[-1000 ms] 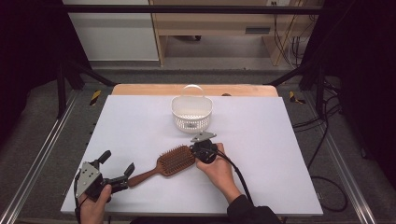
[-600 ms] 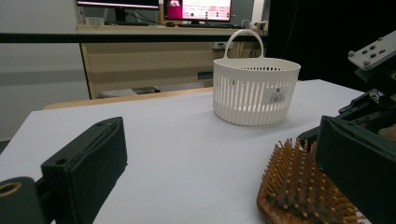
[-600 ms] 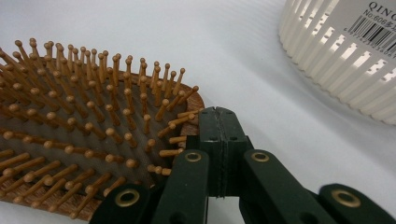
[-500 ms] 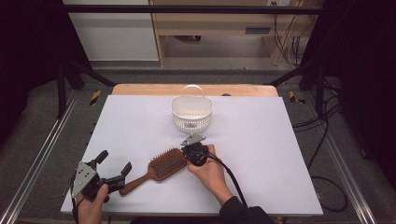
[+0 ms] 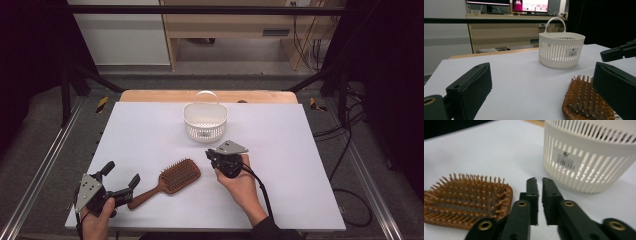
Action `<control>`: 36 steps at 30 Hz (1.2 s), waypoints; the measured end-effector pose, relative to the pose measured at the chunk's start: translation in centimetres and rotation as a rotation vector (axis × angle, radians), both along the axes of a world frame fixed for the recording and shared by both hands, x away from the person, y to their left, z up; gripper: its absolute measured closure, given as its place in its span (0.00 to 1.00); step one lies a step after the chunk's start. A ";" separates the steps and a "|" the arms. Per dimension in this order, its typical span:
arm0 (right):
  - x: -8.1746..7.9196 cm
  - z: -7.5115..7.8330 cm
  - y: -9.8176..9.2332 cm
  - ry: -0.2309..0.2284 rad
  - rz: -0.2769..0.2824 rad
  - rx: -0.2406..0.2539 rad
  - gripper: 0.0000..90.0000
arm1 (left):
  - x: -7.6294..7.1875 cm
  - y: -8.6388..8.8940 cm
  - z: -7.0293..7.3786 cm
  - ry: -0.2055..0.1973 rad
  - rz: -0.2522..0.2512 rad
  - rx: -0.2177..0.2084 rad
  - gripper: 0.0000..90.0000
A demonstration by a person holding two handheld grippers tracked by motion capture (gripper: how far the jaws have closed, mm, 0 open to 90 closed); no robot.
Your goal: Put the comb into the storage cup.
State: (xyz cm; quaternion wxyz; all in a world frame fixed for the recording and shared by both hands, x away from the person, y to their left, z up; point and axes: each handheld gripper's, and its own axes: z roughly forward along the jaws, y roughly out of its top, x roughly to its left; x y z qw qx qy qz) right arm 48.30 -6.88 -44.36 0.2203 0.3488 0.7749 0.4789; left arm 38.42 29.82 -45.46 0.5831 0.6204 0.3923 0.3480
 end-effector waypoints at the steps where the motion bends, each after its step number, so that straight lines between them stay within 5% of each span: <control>1: -0.2 0.2 -0.4 -0.014 -0.005 0.018 0.85 | 0.0 0.0 0.0 0.003 0.001 -0.001 0.03; 8: -1.8 1.1 -4.7 -0.078 -0.067 0.094 0.50 | 0.2 0.0 0.3 0.027 0.021 0.003 0.03; 16: -3.6 0.5 -9.9 -0.180 -0.171 0.126 0.20 | 0.3 -1.1 1.3 0.052 -0.009 0.097 0.03; 26: -4.2 0.7 -13.8 -0.214 -0.231 0.094 0.15 | 0.4 -2.2 2.9 0.140 -0.069 0.212 0.03; 32: -5.3 0.6 -15.8 -0.245 -0.217 0.089 0.10 | 0.1 -2.3 3.8 0.156 -0.094 0.255 0.04; 36: -5.9 0.4 -16.6 -0.255 -0.213 0.103 0.08 | 0.7 -2.6 3.8 0.215 -0.115 0.295 0.04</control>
